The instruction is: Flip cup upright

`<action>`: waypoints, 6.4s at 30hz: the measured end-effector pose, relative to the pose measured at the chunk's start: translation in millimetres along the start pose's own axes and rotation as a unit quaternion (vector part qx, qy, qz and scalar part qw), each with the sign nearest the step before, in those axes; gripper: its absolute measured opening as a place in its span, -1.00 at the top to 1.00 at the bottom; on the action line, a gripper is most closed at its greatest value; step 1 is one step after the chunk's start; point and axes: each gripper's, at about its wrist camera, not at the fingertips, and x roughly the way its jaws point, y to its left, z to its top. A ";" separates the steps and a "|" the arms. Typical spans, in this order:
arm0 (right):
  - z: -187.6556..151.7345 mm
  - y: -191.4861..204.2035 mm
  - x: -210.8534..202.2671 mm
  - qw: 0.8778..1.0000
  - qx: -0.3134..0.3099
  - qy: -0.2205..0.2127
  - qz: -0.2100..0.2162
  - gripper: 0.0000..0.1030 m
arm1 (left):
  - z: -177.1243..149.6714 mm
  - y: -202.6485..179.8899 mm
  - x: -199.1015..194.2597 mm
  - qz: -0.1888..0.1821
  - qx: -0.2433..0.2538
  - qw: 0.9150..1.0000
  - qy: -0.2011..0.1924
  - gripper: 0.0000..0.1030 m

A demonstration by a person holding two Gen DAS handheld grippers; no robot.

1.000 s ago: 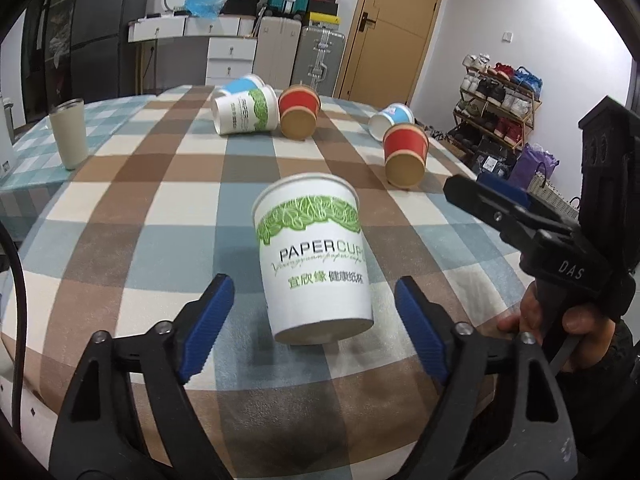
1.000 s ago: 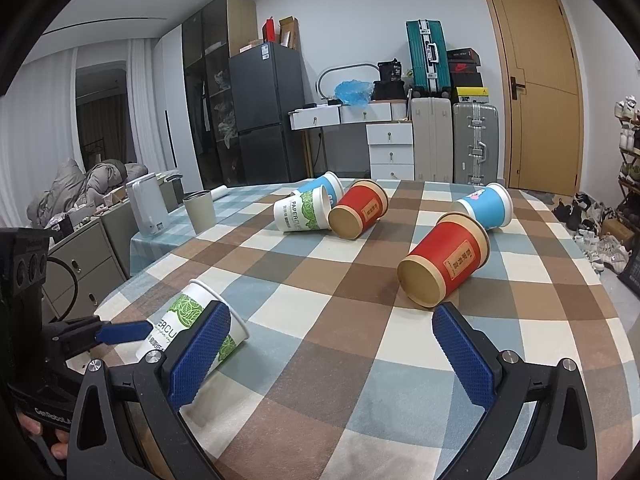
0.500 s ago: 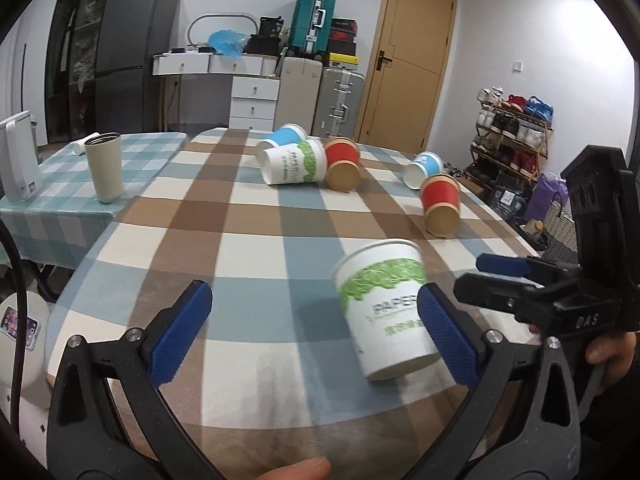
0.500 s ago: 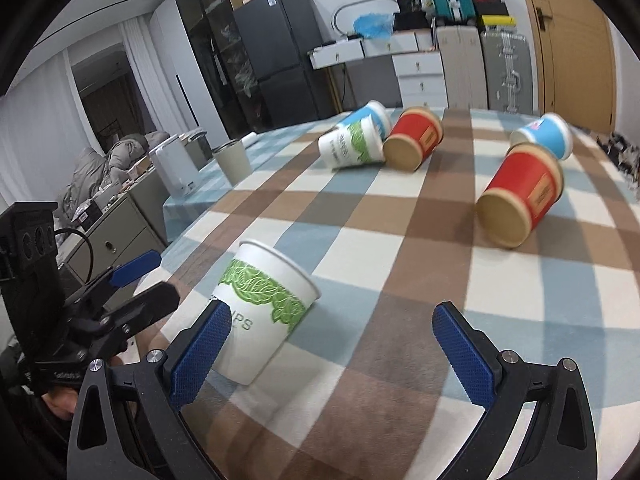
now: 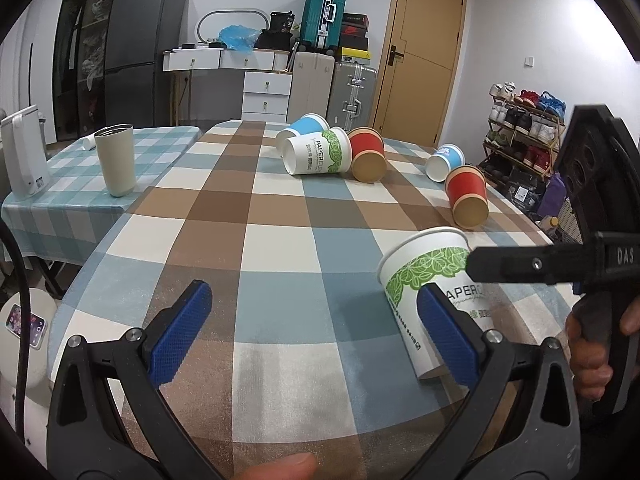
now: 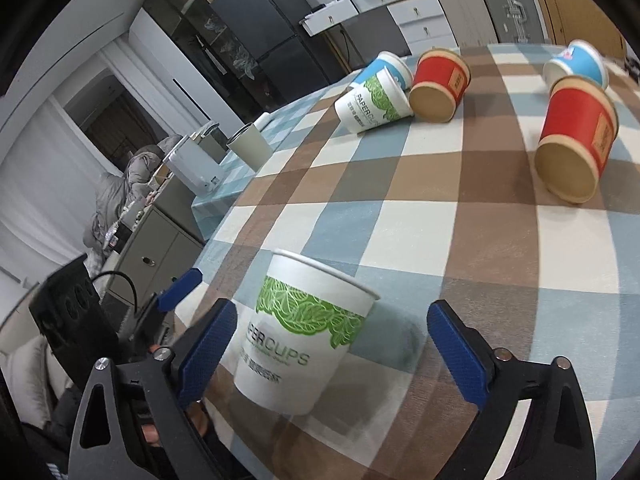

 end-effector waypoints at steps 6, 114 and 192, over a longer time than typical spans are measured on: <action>9.0 -1.6 16.5 0.999 0.030 0.036 0.025 -0.78 | -0.9 -2.1 3.4 -0.002 0.004 1.000 0.001 -0.99; -18.1 4.2 -47.8 0.961 -0.176 -0.183 -0.109 -1.00 | 5.0 -23.6 17.8 -0.047 0.039 0.998 -0.025 -0.99; -41.0 -15.5 -78.9 0.946 -0.195 -0.252 -0.067 -1.00 | 11.7 -33.1 14.2 -0.066 0.056 0.994 -0.067 -0.99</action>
